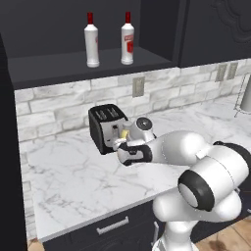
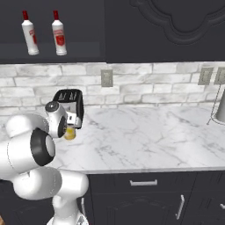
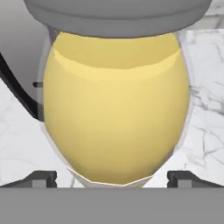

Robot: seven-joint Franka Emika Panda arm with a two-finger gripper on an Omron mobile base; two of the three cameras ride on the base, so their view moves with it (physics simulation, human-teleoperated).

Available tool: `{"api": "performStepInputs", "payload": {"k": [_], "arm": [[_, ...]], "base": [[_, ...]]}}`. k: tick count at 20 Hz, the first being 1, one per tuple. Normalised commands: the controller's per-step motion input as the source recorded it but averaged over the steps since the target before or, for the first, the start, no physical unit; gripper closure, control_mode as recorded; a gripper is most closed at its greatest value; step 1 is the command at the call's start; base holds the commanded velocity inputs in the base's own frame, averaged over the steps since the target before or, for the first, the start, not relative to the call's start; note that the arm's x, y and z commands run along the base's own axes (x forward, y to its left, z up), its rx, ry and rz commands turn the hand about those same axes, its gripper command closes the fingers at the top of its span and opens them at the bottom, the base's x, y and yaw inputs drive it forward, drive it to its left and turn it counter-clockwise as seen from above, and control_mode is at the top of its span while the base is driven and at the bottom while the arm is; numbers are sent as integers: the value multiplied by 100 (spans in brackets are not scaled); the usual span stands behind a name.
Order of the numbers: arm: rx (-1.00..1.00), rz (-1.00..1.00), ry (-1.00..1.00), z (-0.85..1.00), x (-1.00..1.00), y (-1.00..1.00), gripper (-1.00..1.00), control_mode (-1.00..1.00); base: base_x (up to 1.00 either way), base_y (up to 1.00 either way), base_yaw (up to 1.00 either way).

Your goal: Sort all alcoholic drinks to one cabinet, and non-alcoholic drinks to the other.

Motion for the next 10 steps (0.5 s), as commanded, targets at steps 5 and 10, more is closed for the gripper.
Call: {"api": "performStepInputs", "payload": {"k": [5, 10], "arm": [[0, 0, 0, -20, 27, 6, -100, -100], [0, 0, 0, -22, 29, 9, -100, -100]], "base": [[0, 0, 0], [0, 0, 0]]}}
